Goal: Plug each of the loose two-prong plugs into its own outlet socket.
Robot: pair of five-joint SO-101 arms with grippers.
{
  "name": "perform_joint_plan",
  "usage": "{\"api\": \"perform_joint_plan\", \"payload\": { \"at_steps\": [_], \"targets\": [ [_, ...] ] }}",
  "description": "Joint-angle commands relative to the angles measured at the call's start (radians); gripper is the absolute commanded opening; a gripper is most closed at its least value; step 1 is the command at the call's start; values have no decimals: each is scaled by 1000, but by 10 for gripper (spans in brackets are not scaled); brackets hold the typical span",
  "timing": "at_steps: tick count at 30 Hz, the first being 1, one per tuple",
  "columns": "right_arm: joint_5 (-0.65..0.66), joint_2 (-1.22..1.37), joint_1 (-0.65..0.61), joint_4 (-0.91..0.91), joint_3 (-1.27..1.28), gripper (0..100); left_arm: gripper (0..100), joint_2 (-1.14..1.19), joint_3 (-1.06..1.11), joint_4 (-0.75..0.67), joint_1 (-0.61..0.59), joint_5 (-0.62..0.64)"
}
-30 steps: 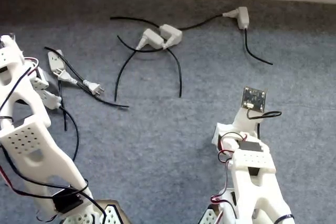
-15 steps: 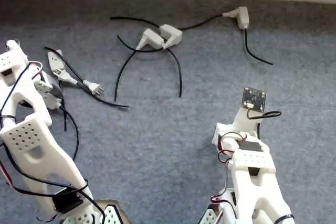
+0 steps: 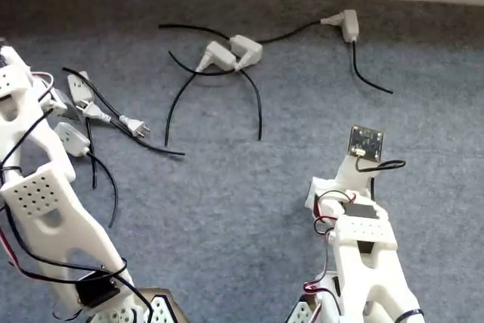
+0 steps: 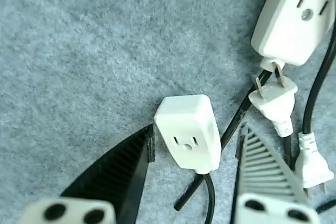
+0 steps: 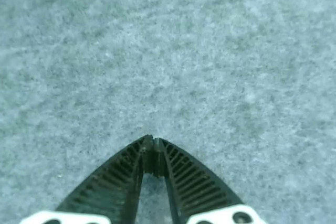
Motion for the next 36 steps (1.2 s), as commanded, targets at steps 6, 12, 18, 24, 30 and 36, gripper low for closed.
{"api": "perform_joint_plan", "payload": {
  "at_steps": [6,12,18,24,30,36],
  "targets": [
    [2,-12,-8,-16,-7,6,252,-7,-39,20,84,9],
    [2,-12,-8,-16,-7,6,252,-8,76,18,119,9],
    [2,-12,-8,-16,-7,6,252,-7,84,18,99,9],
    [2,-12,-8,-16,-7,6,252,-7,85,18,39,8],
    [2,-12,-10,-16,-7,6,252,-4,87,18,-10,6],
    [2,-12,-10,-16,-7,6,252,1,88,18,-15,6]
  ]
}}
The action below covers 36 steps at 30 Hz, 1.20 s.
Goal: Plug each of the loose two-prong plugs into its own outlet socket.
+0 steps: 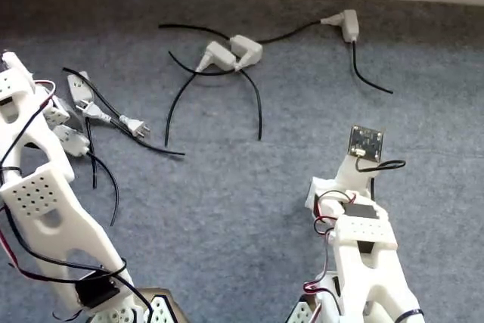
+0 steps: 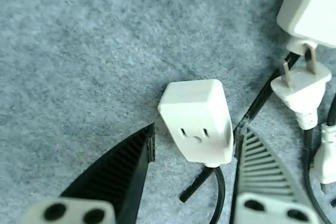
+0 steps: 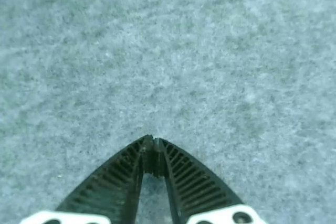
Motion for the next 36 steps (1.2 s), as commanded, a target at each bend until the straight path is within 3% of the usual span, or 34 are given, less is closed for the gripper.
{"api": "perform_joint_plan", "payload": {
  "at_steps": [1,11,17,19,24,28,31,36],
  "targets": [
    [2,-12,-10,-16,-7,6,252,12,-5,12,-2,6],
    [2,-12,-10,-16,-5,6,240,186,-87,17,-1,6],
    [2,-12,-10,-16,-5,6,0,110,-193,20,-5,0],
    [2,-12,-10,-16,-5,6,34,59,-191,20,-1,2],
    [2,-12,-10,-16,-5,6,5,-94,-191,20,30,2],
    [2,-12,-10,-16,-5,6,6,-228,-189,20,91,-18],
    [2,-12,-10,-16,-5,6,6,-344,-156,20,176,-137],
    [2,-12,-8,-16,-2,6,6,-602,93,20,383,-183]
  ]
}}
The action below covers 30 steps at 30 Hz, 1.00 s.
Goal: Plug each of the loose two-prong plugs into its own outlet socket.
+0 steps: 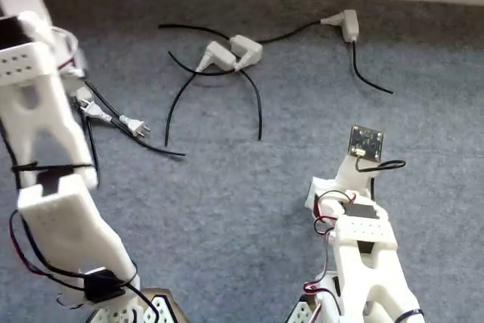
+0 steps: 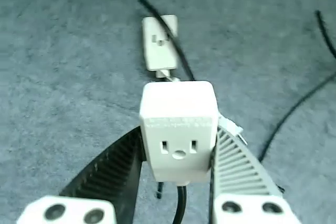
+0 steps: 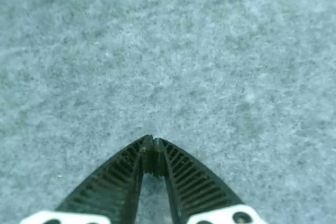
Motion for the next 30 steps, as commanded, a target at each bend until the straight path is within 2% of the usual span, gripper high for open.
{"api": "perform_joint_plan", "payload": {
  "at_steps": [1,4,8,13,16,19,24,30],
  "targets": [
    [2,-13,-5,-16,-2,6,6,-242,185,8,191,-20],
    [2,-19,1,-16,-2,6,6,-378,386,3,374,-15],
    [-6,-21,104,-16,-10,6,6,-475,575,-18,593,11],
    [-8,-18,231,-67,-10,6,6,-470,734,-184,748,203],
    [-8,-13,288,-88,-8,6,6,-443,805,-276,845,253],
    [-21,-21,358,-90,-12,6,6,-381,840,-356,931,295],
    [-170,-13,490,-147,-10,6,6,-188,837,-493,1009,370],
    [-184,-18,503,-153,-10,6,6,33,644,-514,1073,376]
  ]
}}
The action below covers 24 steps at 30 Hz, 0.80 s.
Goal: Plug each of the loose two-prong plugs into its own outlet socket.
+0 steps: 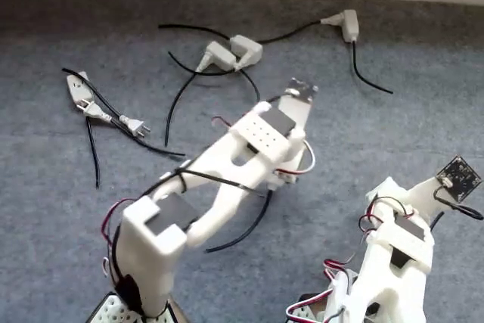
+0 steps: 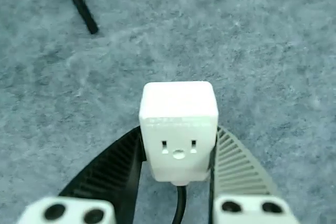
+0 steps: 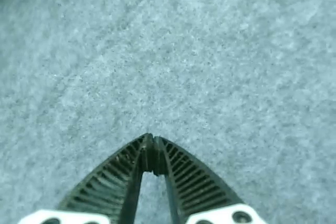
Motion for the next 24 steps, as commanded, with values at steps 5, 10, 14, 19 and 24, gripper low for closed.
{"api": "perform_joint_plan", "payload": {
  "at_steps": [5,10,14,19,24],
  "targets": [
    [-15,-16,-18,-18,-10,6,14,213,-308,38,47,49],
    [-15,-13,-22,-18,-10,6,152,328,-512,252,30,52],
    [-15,-13,-22,-18,-10,6,164,371,-654,384,-19,54],
    [-14,-13,-42,-18,-10,6,165,375,-750,460,-67,52],
    [55,-13,-70,-18,-10,6,171,389,-722,456,-67,44]
  ]
}}
